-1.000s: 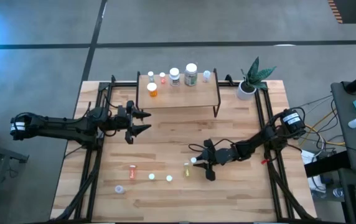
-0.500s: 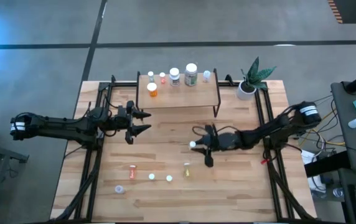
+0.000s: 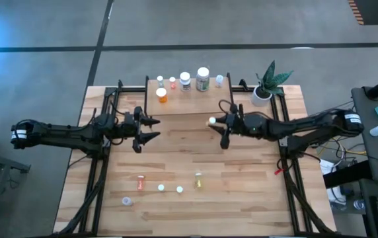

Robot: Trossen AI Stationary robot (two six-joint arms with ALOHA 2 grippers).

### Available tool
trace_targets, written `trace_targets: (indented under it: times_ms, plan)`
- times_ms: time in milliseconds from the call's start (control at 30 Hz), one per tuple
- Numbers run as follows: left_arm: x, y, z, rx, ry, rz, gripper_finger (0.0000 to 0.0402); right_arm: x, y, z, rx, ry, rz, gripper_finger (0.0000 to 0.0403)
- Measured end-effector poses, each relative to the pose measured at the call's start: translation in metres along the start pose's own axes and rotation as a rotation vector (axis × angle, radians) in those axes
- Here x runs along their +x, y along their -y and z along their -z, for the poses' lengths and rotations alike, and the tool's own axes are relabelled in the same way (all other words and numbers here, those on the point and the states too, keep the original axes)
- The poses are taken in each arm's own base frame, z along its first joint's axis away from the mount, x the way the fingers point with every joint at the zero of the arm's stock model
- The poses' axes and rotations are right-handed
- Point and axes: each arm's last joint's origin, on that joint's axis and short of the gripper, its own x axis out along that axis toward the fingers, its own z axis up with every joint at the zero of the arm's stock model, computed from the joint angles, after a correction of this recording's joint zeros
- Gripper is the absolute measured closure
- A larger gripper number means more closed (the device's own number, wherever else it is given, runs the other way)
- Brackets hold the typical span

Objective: Pick and place medicine bottles onto shelf by color
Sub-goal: Put the right yellow medicine bottle on the shelf

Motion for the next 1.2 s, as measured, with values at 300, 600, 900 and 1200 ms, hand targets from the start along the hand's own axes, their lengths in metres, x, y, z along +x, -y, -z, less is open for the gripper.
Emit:
trace_targets:
  times_ms: [300,600,900,1200]
  plan:
    - [0.0,0.0,-0.003,0.01,0.033,0.002,0.0171,0.014,0.028,-0.034,0.023,0.051,0.117,0.0293]
    - [0.0,0.0,-0.001,0.01,0.028,-0.008,0.0171,0.02,0.044,-0.054,0.016,-0.031,0.268,0.0296]
    - [-0.001,-0.001,0.0,0.018,0.028,-0.032,0.0171,0.018,0.05,-0.049,0.063,-0.072,0.469,0.0294]
    - [-0.001,-0.002,0.0,0.025,0.029,-0.062,0.0171,0.02,0.055,-0.047,0.121,-0.067,0.492,0.0299]
